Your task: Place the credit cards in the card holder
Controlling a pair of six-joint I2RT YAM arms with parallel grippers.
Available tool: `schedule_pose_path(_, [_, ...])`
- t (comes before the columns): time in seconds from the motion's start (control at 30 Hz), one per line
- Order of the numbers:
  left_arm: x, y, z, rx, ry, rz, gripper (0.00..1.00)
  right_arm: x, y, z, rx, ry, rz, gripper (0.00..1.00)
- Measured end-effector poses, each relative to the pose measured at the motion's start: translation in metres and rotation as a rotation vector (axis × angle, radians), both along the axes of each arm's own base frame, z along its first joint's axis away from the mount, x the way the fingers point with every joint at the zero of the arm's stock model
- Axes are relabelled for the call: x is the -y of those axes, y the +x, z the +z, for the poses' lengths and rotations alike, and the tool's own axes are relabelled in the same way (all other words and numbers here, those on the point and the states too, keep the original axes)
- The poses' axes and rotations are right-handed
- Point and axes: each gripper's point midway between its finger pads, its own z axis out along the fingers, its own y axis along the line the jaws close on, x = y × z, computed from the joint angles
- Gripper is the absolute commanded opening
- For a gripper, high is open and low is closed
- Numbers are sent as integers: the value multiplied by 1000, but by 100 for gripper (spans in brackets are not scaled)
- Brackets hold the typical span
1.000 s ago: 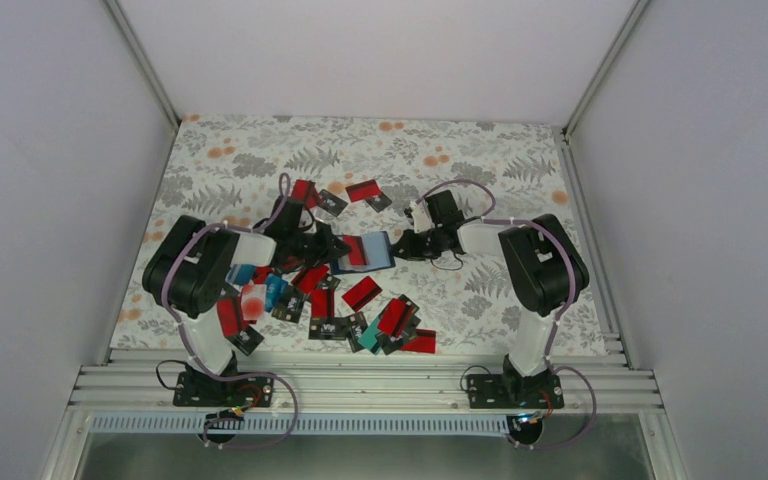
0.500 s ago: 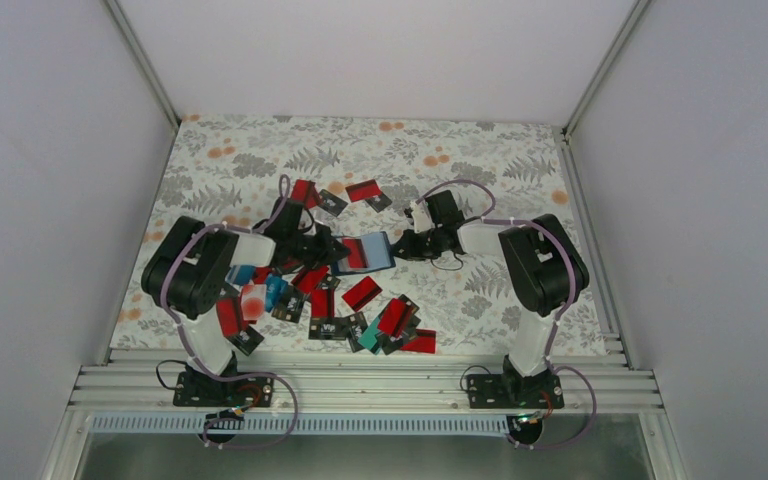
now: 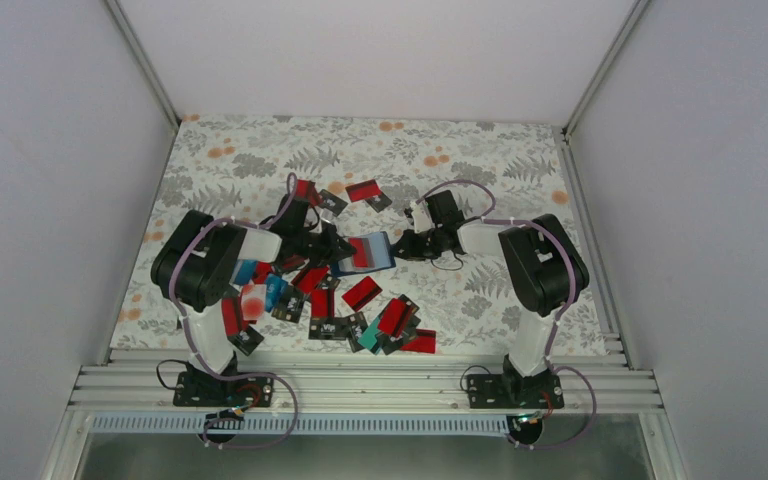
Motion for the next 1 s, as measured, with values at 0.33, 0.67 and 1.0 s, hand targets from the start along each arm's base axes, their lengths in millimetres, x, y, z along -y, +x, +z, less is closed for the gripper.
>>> schedule_pose_path(0.33, [9, 8, -3, 11, -12, -19, 2, 0, 0, 0, -1, 2, 1, 4])
schedule_pose_path(0.67, [17, 13, -4, 38, -11, -44, 2, -1, 0, 0, -6, 3, 5, 4])
schedule_pose_path(1.0, [26, 18, -7, 51, -21, -75, 2, -1, -1, 0, -8, 5, 11, 5])
